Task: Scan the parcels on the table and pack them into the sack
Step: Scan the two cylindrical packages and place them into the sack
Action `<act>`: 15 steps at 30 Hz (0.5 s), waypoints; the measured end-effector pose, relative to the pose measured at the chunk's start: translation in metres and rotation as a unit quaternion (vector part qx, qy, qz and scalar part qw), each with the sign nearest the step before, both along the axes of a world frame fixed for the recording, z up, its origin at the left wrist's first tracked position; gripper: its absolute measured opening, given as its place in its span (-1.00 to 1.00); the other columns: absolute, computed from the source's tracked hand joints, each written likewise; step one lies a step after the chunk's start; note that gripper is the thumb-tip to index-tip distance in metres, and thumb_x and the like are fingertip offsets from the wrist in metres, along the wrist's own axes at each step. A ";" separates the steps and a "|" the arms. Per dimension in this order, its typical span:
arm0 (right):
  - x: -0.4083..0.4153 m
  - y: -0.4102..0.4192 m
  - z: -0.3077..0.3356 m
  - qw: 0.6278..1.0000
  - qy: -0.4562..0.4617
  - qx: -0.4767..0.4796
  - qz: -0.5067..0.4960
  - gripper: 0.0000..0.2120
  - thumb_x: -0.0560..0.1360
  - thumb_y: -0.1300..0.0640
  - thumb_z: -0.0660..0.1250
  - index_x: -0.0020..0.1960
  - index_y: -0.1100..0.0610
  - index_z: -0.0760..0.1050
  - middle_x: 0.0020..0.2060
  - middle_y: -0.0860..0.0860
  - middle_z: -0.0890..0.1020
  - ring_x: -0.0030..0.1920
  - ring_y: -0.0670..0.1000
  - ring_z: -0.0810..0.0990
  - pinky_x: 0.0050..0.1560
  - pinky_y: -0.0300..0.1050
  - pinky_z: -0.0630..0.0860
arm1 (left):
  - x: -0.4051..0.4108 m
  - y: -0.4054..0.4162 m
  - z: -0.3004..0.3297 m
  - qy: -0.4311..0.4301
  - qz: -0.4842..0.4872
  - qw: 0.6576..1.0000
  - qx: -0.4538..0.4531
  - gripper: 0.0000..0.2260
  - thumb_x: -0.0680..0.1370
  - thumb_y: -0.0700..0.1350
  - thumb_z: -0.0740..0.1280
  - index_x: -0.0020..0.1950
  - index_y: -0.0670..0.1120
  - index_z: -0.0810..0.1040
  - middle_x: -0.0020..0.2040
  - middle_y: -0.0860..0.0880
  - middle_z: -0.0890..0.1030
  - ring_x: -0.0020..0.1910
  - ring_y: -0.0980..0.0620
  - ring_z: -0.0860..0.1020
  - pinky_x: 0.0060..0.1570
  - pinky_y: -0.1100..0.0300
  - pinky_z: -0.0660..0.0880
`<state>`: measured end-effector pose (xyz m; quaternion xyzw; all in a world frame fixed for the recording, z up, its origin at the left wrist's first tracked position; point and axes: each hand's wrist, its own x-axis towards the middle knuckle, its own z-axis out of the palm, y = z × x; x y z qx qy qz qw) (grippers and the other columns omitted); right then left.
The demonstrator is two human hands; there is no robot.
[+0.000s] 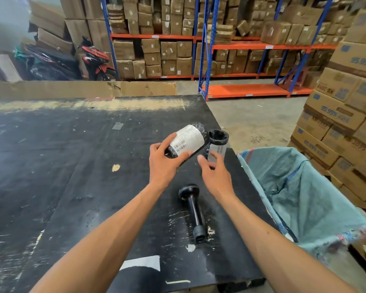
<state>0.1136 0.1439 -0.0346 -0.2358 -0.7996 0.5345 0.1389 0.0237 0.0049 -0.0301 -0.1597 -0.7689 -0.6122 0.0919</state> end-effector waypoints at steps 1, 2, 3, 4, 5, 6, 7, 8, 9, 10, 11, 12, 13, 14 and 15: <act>-0.002 0.007 0.006 0.999 0.028 -0.021 -0.004 -0.37 0.64 -0.30 0.24 0.63 -0.12 0.20 0.42 0.04 0.57 0.44 0.03 0.49 0.26 -0.07 0.32 | 0.005 0.011 0.002 0.000 -0.001 1.000 0.004 -0.34 0.35 0.13 0.62 0.42 0.25 0.47 0.18 0.03 0.43 0.15 0.24 0.48 0.06 0.56 0.34; -0.003 0.013 0.012 0.998 0.052 -0.033 -0.009 -0.35 0.65 -0.29 0.24 0.65 -0.12 0.16 0.43 0.02 0.57 0.44 0.03 0.50 0.29 -0.07 0.33 | 0.011 0.023 0.003 -0.001 -0.001 1.000 0.002 -0.29 0.35 0.14 0.61 0.45 0.24 0.43 0.18 0.04 0.42 0.16 0.22 0.48 0.10 0.50 0.36; -0.005 0.019 0.016 0.996 0.074 -0.046 -0.015 -0.32 0.64 -0.29 0.25 0.67 -0.11 0.13 0.45 0.02 0.56 0.45 0.03 0.50 0.35 -0.07 0.35 | 0.016 0.036 0.004 -0.002 -0.003 1.000 -0.003 -0.25 0.35 0.14 0.61 0.49 0.22 0.39 0.18 0.04 0.41 0.17 0.19 0.49 0.15 0.43 0.39; -0.006 0.025 0.019 0.993 0.098 -0.062 -0.020 -0.26 0.62 -0.30 0.27 0.68 -0.11 0.09 0.47 0.02 0.54 0.45 0.02 0.51 0.43 -0.03 0.38 | 0.022 0.050 0.004 -0.003 -0.009 1.000 -0.007 -0.22 0.36 0.13 0.60 0.51 0.20 0.35 0.18 0.03 0.39 0.17 0.16 0.50 0.18 0.34 0.44; -0.006 0.032 0.020 0.990 0.118 -0.077 -0.025 -0.19 0.57 -0.33 0.29 0.69 -0.12 0.06 0.50 0.02 0.50 0.45 0.01 0.51 0.49 0.02 0.39 | 0.026 0.063 0.002 -0.002 -0.024 1.000 -0.008 -0.21 0.36 0.11 0.60 0.53 0.20 0.33 0.19 0.02 0.36 0.17 0.14 0.50 0.20 0.26 0.48; -0.005 0.039 0.023 0.987 0.131 -0.083 -0.032 -0.11 0.51 -0.36 0.31 0.70 -0.12 0.02 0.55 0.02 0.45 0.49 0.00 0.47 0.52 0.01 0.38 | 0.031 0.076 0.000 0.000 -0.049 0.999 -0.009 -0.19 0.37 0.07 0.60 0.53 0.20 0.29 0.20 0.01 0.33 0.17 0.12 0.51 0.22 0.20 0.51; -0.004 0.049 0.025 0.986 0.140 -0.078 -0.037 -0.06 0.49 -0.36 0.33 0.71 -0.11 -0.02 0.60 0.00 0.38 0.54 0.00 0.41 0.56 -0.10 0.31 | 0.035 0.088 -0.003 0.003 -0.080 0.997 -0.016 -0.16 0.37 0.03 0.61 0.55 0.23 0.24 0.22 0.00 0.31 0.19 0.10 0.51 0.23 0.16 0.53; -0.003 0.061 0.027 0.987 0.144 -0.066 -0.040 -0.05 0.51 -0.31 0.37 0.72 -0.10 -0.04 0.63 -0.01 0.31 0.58 0.00 0.34 0.54 -0.30 0.21 | 0.038 0.099 -0.005 0.007 -0.112 0.993 -0.029 -0.11 0.37 -0.01 0.61 0.56 0.25 0.18 0.23 0.00 0.29 0.20 0.09 0.51 0.24 0.14 0.53; 0.000 0.074 0.030 0.988 0.140 -0.052 -0.045 -0.07 0.56 -0.23 0.40 0.73 -0.08 -0.05 0.64 -0.01 0.27 0.61 -0.01 0.27 0.47 -0.43 0.13 | 0.040 0.111 -0.009 0.011 -0.138 0.989 -0.045 -0.07 0.37 -0.03 0.62 0.57 0.24 0.14 0.25 0.00 0.28 0.20 0.11 0.51 0.26 0.15 0.52; 0.003 0.089 0.030 0.988 0.139 -0.039 -0.050 -0.10 0.59 -0.16 0.42 0.73 -0.08 -0.05 0.64 -0.01 0.23 0.63 0.00 0.22 0.45 -0.40 0.14 | 0.044 0.123 -0.011 0.012 -0.162 0.985 -0.059 -0.04 0.37 -0.04 0.62 0.60 0.22 0.12 0.26 0.01 0.27 0.21 0.16 0.50 0.26 0.21 0.50; 0.006 0.106 0.029 0.989 0.138 -0.026 -0.054 -0.11 0.60 -0.12 0.44 0.73 -0.09 -0.04 0.65 0.00 0.20 0.63 0.01 0.19 0.47 -0.29 0.17 | 0.047 0.135 -0.012 0.008 -0.183 0.981 -0.068 -0.02 0.37 -0.05 0.62 0.62 0.20 0.09 0.28 0.02 0.28 0.21 0.24 0.48 0.25 0.32 0.47; 0.010 0.124 0.027 0.989 0.133 -0.016 -0.057 -0.11 0.59 -0.11 0.45 0.72 -0.12 -0.03 0.65 0.01 0.19 0.63 0.02 0.20 0.46 -0.20 0.21 | 0.051 0.149 -0.013 0.005 -0.204 0.976 -0.073 -0.02 0.39 -0.08 0.61 0.63 0.19 0.06 0.31 0.03 0.29 0.22 0.31 0.46 0.23 0.41 0.43; 0.013 0.141 0.025 0.990 0.128 -0.013 -0.063 -0.13 0.59 -0.09 0.45 0.72 -0.15 -0.01 0.64 0.01 0.19 0.61 0.02 0.24 0.40 -0.18 0.24 | 0.054 0.162 -0.014 0.001 -0.224 0.971 -0.077 -0.03 0.41 -0.13 0.59 0.64 0.19 0.06 0.33 0.04 0.30 0.22 0.36 0.45 0.24 0.44 0.40; 0.015 0.159 0.023 0.990 0.123 -0.013 -0.071 -0.14 0.59 -0.08 0.45 0.71 -0.16 0.02 0.62 0.02 0.21 0.57 0.03 0.28 0.34 -0.18 0.25 | 0.056 0.176 -0.015 0.000 -0.243 0.967 -0.080 -0.05 0.43 -0.19 0.56 0.64 0.17 0.06 0.34 0.04 0.32 0.22 0.38 0.45 0.28 0.42 0.39; 0.018 0.176 0.021 0.990 0.120 -0.014 -0.078 -0.16 0.59 -0.06 0.45 0.70 -0.17 0.04 0.60 0.03 0.23 0.54 0.04 0.32 0.30 -0.18 0.27 | 0.057 0.189 -0.018 -0.001 -0.251 0.964 -0.090 -0.09 0.44 -0.23 0.52 0.64 0.15 0.08 0.32 0.02 0.34 0.23 0.35 0.45 0.34 0.37 0.38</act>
